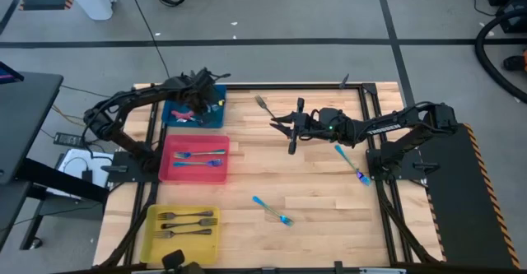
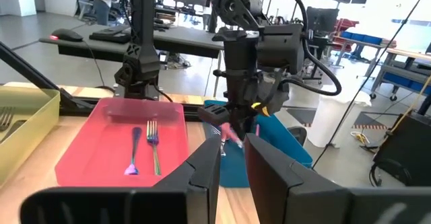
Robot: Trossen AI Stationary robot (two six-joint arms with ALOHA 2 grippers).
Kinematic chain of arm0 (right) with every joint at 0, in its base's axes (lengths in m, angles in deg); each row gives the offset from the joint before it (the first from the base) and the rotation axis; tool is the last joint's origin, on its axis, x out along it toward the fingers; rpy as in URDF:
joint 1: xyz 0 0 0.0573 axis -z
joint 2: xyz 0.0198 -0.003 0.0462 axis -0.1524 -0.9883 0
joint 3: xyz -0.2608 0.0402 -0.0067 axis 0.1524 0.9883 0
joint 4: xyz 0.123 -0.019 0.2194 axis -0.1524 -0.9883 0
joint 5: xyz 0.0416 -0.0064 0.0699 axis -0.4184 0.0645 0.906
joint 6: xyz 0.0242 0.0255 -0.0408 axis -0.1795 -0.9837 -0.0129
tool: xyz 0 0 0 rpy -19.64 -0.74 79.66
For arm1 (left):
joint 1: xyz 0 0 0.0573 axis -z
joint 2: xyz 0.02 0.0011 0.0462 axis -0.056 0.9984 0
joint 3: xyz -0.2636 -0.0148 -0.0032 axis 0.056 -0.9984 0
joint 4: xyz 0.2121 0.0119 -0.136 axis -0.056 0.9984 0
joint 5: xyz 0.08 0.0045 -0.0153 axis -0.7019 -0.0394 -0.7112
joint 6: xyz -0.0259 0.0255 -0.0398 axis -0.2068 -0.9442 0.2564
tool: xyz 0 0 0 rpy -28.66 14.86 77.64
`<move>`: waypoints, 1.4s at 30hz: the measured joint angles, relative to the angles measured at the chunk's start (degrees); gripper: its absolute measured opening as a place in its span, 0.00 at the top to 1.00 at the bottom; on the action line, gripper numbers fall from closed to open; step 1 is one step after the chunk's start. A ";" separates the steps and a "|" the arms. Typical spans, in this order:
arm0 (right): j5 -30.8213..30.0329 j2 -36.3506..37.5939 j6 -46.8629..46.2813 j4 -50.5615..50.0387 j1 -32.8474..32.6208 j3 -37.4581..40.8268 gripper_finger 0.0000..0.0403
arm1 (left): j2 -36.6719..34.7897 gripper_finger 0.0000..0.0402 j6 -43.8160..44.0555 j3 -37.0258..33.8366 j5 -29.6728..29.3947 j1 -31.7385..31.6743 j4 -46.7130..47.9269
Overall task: Sort silverware by color (type)
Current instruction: Put the pink fork into the blue bin, then put the right light blue fork into the red bin
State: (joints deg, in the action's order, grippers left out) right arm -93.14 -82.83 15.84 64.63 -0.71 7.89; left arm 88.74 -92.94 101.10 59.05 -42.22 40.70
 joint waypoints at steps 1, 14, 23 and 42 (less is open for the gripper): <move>0.01 0.00 0.00 0.01 0.00 0.00 0.81 | 0.08 0.81 0.00 0.00 0.02 0.10 -0.19; 0.00 0.00 -0.17 -1.93 0.00 0.02 0.81 | -0.29 0.74 4.58 0.00 0.17 5.38 0.43; -12.51 3.85 3.15 -15.63 0.00 0.02 0.81 | -2.40 0.74 4.92 0.07 0.13 14.11 0.80; -4.77 14.49 -49.52 -85.54 -2.99 0.07 0.81 | -3.43 0.74 9.01 0.07 0.17 36.32 -7.96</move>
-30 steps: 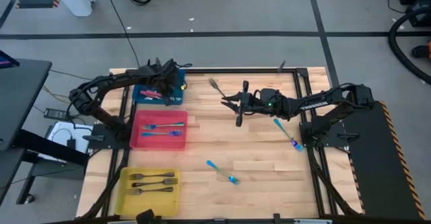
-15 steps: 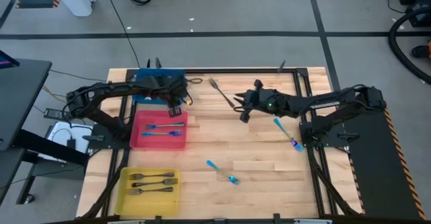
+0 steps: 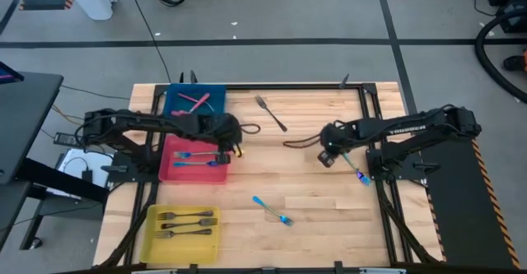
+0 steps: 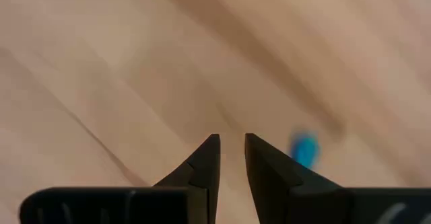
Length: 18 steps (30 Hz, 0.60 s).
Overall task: Sort silverware by color (type)
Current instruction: Put the right light blue fork into the red bin
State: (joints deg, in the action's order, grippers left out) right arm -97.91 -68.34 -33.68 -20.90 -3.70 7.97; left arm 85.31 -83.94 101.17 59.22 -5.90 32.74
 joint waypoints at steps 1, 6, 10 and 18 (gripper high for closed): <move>0.39 -0.33 -2.42 -2.82 -0.59 0.24 0.81 | 0.00 0.74 0.02 0.00 0.00 0.93 -0.65; 1.44 -1.16 -11.40 -11.61 -3.97 3.02 0.81 | 0.00 0.74 0.01 0.00 -0.02 4.79 -4.47; 4.50 -1.33 -15.31 -12.16 -6.27 6.04 0.81 | 0.00 0.74 0.00 0.00 0.00 6.63 -6.72; 6.34 -1.38 -18.55 -12.15 -9.02 9.65 0.81 | 0.00 0.74 -0.02 -0.02 -0.02 7.01 -7.91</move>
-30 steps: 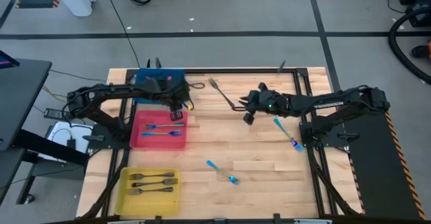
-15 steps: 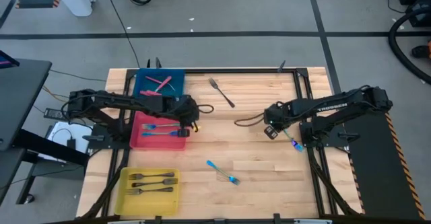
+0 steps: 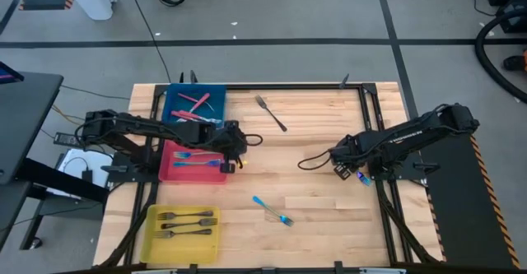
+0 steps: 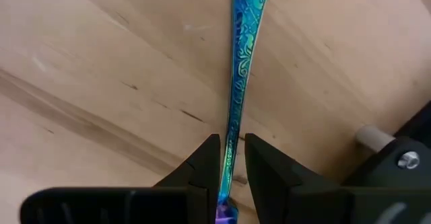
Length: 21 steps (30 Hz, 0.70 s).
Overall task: Sort silverware by color (type)
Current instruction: Put the right light blue fork into the red bin
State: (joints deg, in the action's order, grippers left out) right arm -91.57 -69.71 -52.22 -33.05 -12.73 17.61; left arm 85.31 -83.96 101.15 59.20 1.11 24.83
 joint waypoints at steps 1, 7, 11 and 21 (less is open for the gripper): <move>0.00 0.00 -0.35 0.07 -0.11 0.16 0.81 | 0.00 0.74 -0.02 0.02 0.00 -0.09 -0.04; -0.03 0.19 -1.14 2.81 -0.14 2.19 0.81 | 0.00 0.74 -0.02 -0.01 0.00 -0.07 -0.02; -0.27 0.28 -1.39 3.43 -0.14 2.91 0.81 | 0.00 0.74 -0.02 -0.01 0.00 -0.07 -0.02; -1.95 0.26 -3.91 3.68 -0.20 2.97 0.96 | 0.00 0.74 -0.11 -0.03 0.00 -0.07 -1.12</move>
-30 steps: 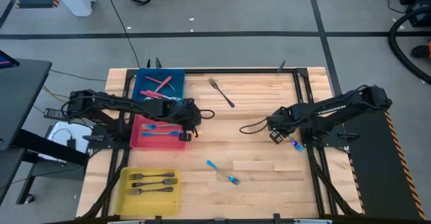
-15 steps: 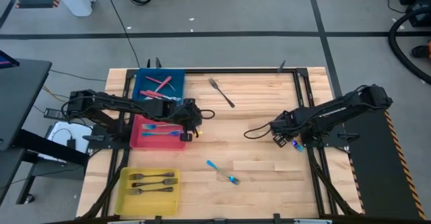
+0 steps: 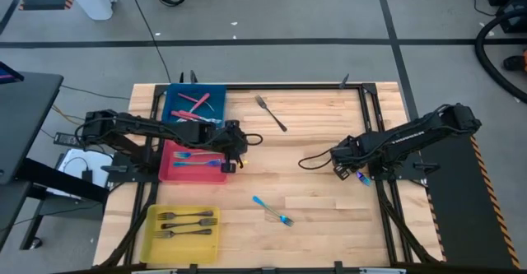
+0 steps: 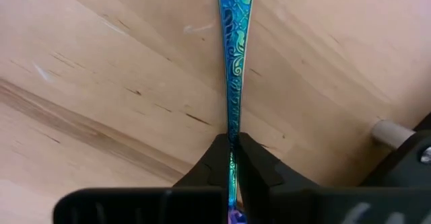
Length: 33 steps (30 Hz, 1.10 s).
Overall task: Sort silverware by color (type)
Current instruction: Put the right light blue fork into the red bin
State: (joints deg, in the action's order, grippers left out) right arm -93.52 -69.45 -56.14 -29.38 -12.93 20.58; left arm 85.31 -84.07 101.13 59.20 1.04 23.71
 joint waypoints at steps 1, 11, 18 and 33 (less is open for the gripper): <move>-0.09 -0.03 0.07 -0.03 0.00 -0.07 0.95 | 0.00 0.74 0.00 -0.02 0.00 0.00 -0.51; -10.13 -0.49 8.84 5.70 0.09 -4.85 0.97 | 0.13 0.74 1.90 -0.04 0.00 -0.16 -6.38; -14.40 -0.39 21.70 24.34 0.06 -7.62 0.97 | 0.13 0.74 7.78 -0.04 0.01 -1.33 -10.92; -25.57 -0.37 67.78 72.27 0.56 -8.21 0.97 | 5.68 0.74 14.12 0.00 -0.01 -6.71 -39.67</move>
State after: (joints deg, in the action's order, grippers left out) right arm -119.08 -69.82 11.65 42.89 -12.37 12.37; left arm 90.99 -69.95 101.13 59.19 -5.68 -15.96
